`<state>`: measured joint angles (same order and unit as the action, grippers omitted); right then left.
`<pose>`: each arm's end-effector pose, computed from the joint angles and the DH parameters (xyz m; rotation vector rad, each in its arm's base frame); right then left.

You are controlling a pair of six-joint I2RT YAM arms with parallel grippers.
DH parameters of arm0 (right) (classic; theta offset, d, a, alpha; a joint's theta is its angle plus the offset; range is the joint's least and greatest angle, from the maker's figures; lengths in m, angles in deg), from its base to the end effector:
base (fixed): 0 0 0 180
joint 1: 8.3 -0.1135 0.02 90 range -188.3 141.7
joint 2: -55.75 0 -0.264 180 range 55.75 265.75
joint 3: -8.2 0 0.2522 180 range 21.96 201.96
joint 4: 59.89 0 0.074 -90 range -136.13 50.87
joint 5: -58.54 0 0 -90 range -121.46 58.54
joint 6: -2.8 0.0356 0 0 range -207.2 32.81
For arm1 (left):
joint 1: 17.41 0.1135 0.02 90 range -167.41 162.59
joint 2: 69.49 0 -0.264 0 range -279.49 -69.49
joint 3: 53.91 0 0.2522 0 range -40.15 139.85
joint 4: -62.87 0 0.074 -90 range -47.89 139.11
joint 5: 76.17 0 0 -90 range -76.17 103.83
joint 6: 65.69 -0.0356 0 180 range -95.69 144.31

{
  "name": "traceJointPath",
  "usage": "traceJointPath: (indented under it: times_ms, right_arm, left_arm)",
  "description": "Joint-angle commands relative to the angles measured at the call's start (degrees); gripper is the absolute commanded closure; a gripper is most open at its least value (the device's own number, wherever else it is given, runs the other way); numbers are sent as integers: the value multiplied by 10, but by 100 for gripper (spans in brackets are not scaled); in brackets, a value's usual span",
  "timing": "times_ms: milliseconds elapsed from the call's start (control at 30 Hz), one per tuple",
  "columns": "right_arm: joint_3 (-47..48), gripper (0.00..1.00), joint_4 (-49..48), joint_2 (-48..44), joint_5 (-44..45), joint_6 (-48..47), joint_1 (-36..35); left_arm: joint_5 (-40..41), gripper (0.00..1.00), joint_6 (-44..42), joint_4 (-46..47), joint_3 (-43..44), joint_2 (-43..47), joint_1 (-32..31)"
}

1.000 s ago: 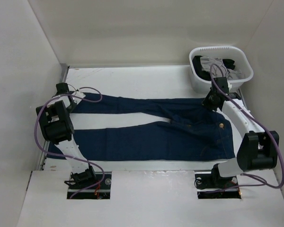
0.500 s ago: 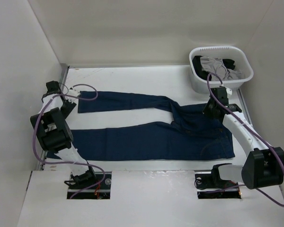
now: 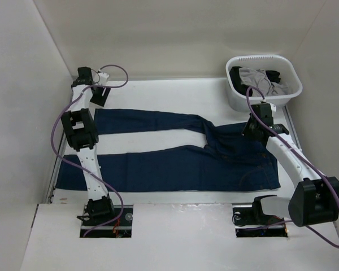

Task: Fold and stack the trousers
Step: Fold the trousers

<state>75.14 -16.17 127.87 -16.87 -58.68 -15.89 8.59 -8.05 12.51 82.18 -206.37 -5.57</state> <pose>0.2603 0.0256 0.2603 0.5458 2.3249 -0.0132 0.5228 0.1063 0.2052 0.4794 2.4246 0.2231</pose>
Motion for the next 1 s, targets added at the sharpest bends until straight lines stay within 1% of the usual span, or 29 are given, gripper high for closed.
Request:
traceJointPath:
  times_ms: [0,133,267,333,467,567,667,700,733,767,800,833,900,967]
  right_arm:
    - [2,99,-12,-19,0,5,-7]
    - [15,99,9,-9,9,7,-17]
    - [32,98,15,-7,23,7,-26]
    - [41,98,14,-7,24,7,-26]
    - [54,98,13,-6,26,7,-19]
    - [66,98,8,8,27,0,-12]
    - [72,98,-2,22,26,-7,-14]
    - [73,98,-6,25,25,-7,-14]
    - [74,98,-9,28,22,-7,-13]
    - [75,98,-14,30,20,-7,-13]
    - [76,98,-16,33,19,-7,-11]
    - [79,98,-17,35,19,-7,-10]
    - [89,98,-21,42,18,-8,-1]
    - [109,98,-30,53,15,-13,9]
  left_arm:
    - [-47,35,42,-80,9,-20,10]
    - [-55,37,74,-87,-1,-37,14]
    - [-55,39,71,-84,-30,-40,13]
    - [-57,42,68,-90,-34,-39,11]
    - [-86,45,36,-165,-48,-19,10]
    - [-86,47,26,-187,-62,-10,13]
    - [-75,57,26,-195,-61,-15,18]
    - [-74,62,28,-195,-59,-15,19]
    - [-73,73,31,-196,-55,-18,19]
    - [-69,86,35,-197,-54,-18,19]
    - [-63,96,39,-194,-57,-18,17]
    - [-58,100,40,-190,-60,-14,17]
    - [-56,100,41,-160,-76,12,20]
    - [-42,100,45,-107,-83,46,31]
